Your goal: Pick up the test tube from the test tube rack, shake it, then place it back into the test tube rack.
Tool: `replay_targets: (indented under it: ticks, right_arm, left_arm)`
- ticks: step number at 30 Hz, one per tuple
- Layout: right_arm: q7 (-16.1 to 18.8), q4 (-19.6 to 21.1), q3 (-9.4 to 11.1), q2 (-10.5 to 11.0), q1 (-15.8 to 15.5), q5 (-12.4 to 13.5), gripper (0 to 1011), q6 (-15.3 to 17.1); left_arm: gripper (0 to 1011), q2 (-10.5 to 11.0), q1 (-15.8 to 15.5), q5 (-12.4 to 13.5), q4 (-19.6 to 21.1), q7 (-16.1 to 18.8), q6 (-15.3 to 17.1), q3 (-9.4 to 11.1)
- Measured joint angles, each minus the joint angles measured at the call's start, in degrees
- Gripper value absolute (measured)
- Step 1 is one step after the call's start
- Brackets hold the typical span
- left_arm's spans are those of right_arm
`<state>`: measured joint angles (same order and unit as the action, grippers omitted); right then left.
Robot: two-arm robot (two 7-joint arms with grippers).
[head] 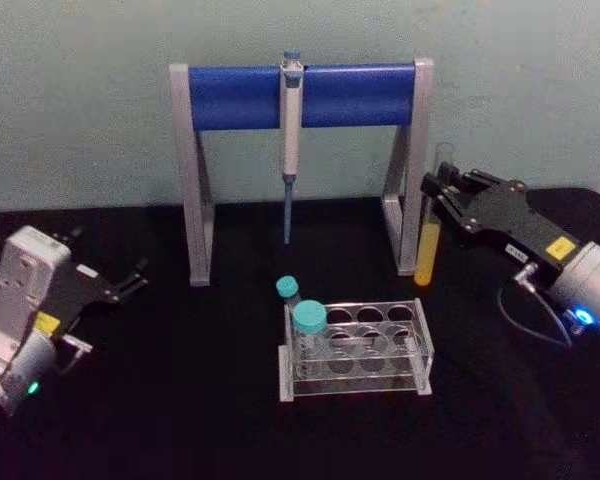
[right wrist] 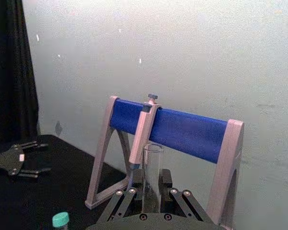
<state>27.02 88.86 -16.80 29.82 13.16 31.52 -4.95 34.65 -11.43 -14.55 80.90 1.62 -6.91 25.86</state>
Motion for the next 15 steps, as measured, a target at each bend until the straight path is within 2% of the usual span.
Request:
replay_targets:
  ticks: [15]
  right_arm:
    - [2.7, -2.8, -0.7, -2.2, 2.9, -1.2, 229, -0.9]
  left_arm:
    - [1001, 0.0, 0.0, 0.0, 0.0, 0.0, 0.0, 0.0]
